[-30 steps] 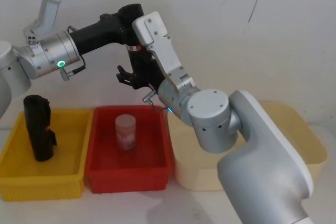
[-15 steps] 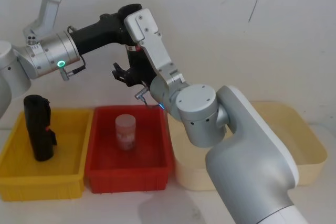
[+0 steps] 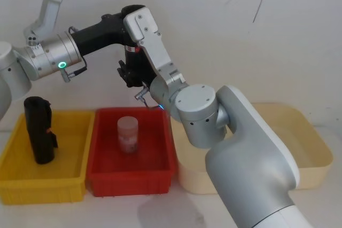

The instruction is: Pick up the garbage bag with the one hand and transfer it to the other hand.

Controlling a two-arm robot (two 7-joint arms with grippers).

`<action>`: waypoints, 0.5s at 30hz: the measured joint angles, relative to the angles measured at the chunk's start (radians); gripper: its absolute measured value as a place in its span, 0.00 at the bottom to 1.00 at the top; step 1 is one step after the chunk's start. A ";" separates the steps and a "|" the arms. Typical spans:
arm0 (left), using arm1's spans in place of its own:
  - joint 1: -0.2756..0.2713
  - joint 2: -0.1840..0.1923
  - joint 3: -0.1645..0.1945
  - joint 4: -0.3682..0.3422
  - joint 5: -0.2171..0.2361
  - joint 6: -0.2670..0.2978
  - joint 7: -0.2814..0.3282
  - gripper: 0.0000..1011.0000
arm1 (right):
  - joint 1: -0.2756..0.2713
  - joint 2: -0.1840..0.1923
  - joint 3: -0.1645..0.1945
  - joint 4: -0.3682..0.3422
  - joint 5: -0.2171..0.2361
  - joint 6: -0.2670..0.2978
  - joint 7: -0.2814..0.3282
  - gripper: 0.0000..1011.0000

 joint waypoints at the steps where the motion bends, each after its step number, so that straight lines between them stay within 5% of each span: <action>1: 0.000 0.000 0.000 0.000 0.000 0.000 0.000 0.38 | 0.000 0.000 0.000 0.001 0.000 0.000 0.000 0.54; 15: 0.000 0.000 0.000 0.000 0.000 0.000 0.000 0.38 | 0.005 -0.004 0.001 0.010 -0.001 -0.002 -0.002 0.54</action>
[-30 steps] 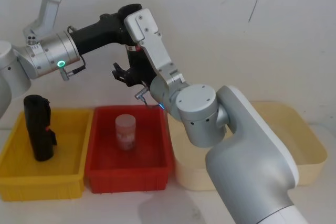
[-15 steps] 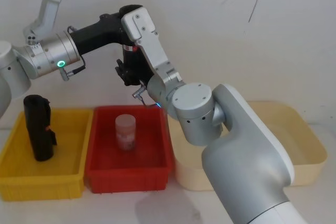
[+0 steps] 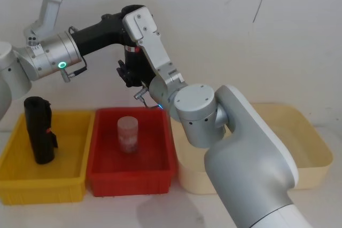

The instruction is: Pick up the garbage bag with the one hand and transfer it to the other hand.

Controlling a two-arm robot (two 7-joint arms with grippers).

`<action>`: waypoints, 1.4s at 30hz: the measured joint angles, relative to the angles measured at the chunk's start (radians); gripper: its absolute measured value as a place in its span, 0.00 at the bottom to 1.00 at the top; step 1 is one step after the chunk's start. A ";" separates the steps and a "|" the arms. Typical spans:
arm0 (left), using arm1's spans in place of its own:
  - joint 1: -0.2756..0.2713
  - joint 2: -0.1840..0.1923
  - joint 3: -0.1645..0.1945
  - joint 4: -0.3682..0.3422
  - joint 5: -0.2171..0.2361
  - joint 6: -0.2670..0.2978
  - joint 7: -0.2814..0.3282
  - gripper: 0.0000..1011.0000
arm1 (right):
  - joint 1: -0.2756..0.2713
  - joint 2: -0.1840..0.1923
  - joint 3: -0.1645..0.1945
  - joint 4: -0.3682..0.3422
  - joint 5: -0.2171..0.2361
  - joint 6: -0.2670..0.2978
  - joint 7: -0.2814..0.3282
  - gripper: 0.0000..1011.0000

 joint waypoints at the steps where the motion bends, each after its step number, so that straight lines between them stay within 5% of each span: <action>1: 0.000 0.000 0.000 0.000 0.000 0.000 0.000 0.38 | 0.000 0.000 0.000 0.000 0.000 0.000 0.000 0.54; 22: 0.000 0.000 0.000 0.000 0.000 0.000 0.000 0.98 | -0.005 0.015 0.038 -0.026 -0.009 0.000 -0.039 0.54; 42: 0.000 0.000 0.000 0.000 0.000 0.000 0.000 0.99 | -0.055 0.096 0.166 -0.110 -0.024 0.094 -0.124 0.54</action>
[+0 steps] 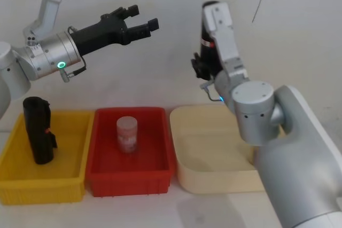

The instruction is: Pick up the garbage bag with the one hand and transfer it to the other hand.

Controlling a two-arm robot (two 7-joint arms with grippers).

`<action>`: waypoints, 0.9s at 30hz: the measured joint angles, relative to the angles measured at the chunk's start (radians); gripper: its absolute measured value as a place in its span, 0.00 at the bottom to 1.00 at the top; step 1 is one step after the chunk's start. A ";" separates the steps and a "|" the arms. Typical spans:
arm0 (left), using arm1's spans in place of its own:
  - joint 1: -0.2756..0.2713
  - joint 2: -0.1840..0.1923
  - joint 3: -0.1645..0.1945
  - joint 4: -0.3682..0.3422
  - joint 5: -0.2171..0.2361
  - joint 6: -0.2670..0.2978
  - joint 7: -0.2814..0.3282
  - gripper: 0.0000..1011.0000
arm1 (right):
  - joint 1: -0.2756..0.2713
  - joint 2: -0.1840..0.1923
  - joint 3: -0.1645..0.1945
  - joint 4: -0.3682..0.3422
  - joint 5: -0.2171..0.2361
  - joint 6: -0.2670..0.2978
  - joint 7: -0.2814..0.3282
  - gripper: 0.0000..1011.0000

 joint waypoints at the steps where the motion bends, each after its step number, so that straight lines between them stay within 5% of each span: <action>1: 0.000 0.000 0.000 0.000 0.000 0.000 0.000 0.99 | 0.000 0.000 0.000 0.000 0.000 0.000 0.000 0.54; 16: 0.000 0.000 0.000 0.000 0.000 0.000 0.000 0.99 | -0.116 0.072 0.069 -0.106 0.009 0.076 0.032 0.57; 27: 0.000 0.000 0.000 0.000 0.000 0.000 0.000 0.99 | -0.152 0.092 0.087 -0.150 0.017 0.093 0.052 0.89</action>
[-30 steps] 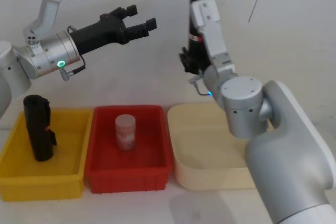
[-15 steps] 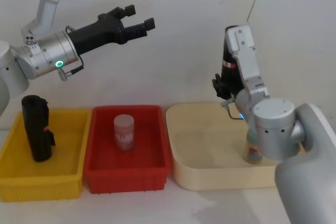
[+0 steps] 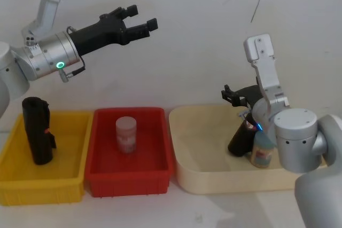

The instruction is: Pick up the garbage bag with the one hand and transfer it to the other hand.

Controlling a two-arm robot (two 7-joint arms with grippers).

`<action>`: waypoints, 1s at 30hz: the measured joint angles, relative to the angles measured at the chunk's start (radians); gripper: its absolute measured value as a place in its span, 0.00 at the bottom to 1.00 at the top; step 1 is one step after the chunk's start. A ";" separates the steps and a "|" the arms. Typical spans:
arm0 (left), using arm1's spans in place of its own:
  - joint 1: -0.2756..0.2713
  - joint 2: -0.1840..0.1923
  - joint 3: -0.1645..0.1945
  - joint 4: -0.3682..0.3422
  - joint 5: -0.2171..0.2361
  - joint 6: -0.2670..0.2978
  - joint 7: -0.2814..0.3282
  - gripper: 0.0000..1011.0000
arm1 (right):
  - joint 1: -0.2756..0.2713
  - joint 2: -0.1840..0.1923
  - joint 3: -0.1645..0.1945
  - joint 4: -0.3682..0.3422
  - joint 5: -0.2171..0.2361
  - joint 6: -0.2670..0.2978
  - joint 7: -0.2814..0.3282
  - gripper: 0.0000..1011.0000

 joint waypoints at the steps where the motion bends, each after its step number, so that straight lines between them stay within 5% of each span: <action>1: 0.000 0.000 0.000 0.000 0.000 0.000 0.000 0.99 | -0.002 0.001 0.001 -0.002 0.000 0.001 0.001 0.91; 5: 0.000 0.000 0.000 0.000 0.000 0.000 0.000 0.99 | -0.008 0.005 0.004 -0.011 0.002 0.004 0.005 0.99; 30: 0.000 0.000 0.000 0.000 0.000 0.000 0.000 0.99 | -0.024 0.013 0.011 -0.030 0.005 0.012 0.014 0.99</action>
